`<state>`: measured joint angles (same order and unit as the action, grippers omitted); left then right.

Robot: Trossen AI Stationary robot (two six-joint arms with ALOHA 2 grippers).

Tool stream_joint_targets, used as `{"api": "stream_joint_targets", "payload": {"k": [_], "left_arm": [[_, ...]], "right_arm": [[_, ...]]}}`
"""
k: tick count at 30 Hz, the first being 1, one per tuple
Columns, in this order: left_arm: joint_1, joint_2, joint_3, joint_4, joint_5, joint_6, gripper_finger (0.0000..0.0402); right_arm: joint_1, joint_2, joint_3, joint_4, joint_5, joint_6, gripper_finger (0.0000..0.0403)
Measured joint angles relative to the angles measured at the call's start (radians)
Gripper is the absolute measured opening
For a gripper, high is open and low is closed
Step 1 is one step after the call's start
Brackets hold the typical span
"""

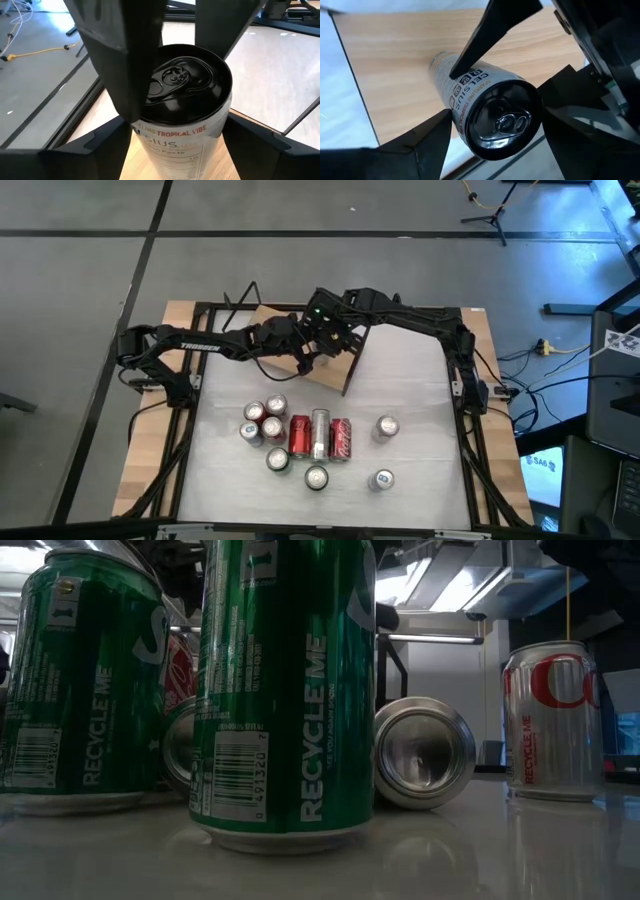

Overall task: Place canned beverage on shelf
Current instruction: Put the left white yellow soda can on the shelf

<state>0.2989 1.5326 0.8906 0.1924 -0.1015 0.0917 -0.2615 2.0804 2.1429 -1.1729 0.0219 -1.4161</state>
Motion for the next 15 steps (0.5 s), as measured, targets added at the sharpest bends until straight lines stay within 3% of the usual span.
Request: {"api": "stream_joint_targets", "payload": {"k": [15], "left_arm": [[-0.001,0.0,0.0,0.001,-0.017,-0.002,0.0288]], "right_arm": [[0.0,0.0,0.001,-0.029,0.009,0.371,0.0302]]}}
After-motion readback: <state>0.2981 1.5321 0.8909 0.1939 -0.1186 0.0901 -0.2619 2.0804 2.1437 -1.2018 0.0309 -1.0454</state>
